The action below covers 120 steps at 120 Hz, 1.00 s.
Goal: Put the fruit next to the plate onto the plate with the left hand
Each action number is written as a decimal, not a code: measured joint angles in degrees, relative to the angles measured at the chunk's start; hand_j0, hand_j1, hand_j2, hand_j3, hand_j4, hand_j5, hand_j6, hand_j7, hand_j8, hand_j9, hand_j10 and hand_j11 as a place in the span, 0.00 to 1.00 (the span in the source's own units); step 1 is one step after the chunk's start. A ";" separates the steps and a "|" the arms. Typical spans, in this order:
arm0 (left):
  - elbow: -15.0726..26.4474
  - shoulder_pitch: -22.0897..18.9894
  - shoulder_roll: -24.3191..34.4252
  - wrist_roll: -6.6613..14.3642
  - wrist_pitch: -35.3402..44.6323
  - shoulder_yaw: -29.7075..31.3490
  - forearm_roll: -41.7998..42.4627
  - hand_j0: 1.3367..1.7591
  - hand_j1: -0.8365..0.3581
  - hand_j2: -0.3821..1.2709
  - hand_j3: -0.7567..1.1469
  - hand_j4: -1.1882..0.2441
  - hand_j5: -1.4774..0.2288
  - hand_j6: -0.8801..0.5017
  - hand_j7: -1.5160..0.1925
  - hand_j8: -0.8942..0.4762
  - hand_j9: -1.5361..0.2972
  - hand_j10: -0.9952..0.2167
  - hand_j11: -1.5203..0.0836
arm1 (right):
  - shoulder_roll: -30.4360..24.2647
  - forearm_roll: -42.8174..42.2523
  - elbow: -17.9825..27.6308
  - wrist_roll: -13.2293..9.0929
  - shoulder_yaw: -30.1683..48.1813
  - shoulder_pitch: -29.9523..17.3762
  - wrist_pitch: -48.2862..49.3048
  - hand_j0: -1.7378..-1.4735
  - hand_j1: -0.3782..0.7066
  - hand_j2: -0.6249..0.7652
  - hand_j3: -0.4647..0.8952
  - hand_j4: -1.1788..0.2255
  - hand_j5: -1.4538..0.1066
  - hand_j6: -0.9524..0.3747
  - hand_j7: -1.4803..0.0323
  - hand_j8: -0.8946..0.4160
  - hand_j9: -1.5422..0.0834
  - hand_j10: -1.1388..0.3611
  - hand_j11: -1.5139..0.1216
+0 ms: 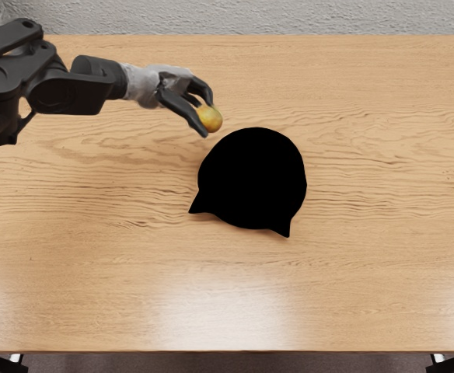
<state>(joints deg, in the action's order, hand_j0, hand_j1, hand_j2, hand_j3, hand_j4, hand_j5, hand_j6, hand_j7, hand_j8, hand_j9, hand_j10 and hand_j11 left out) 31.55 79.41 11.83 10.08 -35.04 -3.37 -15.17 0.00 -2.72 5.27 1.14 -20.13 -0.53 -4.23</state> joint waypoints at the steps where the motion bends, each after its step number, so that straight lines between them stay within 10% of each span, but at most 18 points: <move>1: 0.18 -0.02 -0.18 0.25 -0.01 -0.23 0.03 0.75 0.37 0.63 0.40 0.26 0.16 0.38 0.22 0.33 0.22 0.12 0.24 | 0.00 0.00 0.00 0.00 0.00 0.00 0.00 0.30 0.03 0.45 0.34 0.84 0.93 0.72 0.98 0.68 0.95 0.76 0.93; 35: 1.94 0.13 -5.15 5.23 -0.17 -2.82 0.69 0.75 0.27 0.82 0.40 0.24 0.16 0.37 0.21 0.33 0.21 0.11 0.23 | 0.00 0.00 0.00 0.00 0.00 0.00 0.00 0.30 0.03 0.45 0.34 0.84 0.93 0.72 0.98 0.68 0.95 0.76 0.93; 44: 1.22 -0.03 -5.94 5.20 0.08 -2.93 0.78 0.75 0.33 0.74 0.40 0.29 0.23 0.35 0.27 0.32 0.27 0.17 0.29 | 0.00 0.00 0.00 0.00 0.00 0.00 0.01 0.30 0.03 0.45 0.34 0.84 0.93 0.72 0.98 0.68 0.95 0.76 0.93; 87: -0.25 -3.00 -4.44 2.13 3.43 -5.65 2.41 0.76 0.85 0.32 0.40 0.72 0.73 0.57 0.76 0.57 0.72 0.68 0.81 | 0.00 0.00 0.00 0.00 0.00 0.00 0.00 0.30 0.03 0.45 0.34 0.84 0.93 0.72 0.98 0.68 0.95 0.76 0.93; 120: -3.51 -11.00 8.84 -7.88 3.51 -6.43 2.64 0.76 0.94 0.26 0.40 0.79 0.82 0.61 0.84 0.62 0.80 0.77 0.90 | 0.00 0.00 0.00 0.00 0.00 0.00 0.00 0.30 0.03 0.45 0.34 0.84 0.93 0.72 0.98 0.68 0.95 0.76 0.93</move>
<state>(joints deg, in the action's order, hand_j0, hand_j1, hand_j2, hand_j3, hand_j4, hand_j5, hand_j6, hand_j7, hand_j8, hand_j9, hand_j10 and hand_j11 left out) 28.05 68.41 20.67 2.19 -31.53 -9.80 -12.53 0.00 -2.73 5.27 1.14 -20.13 -0.53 -4.24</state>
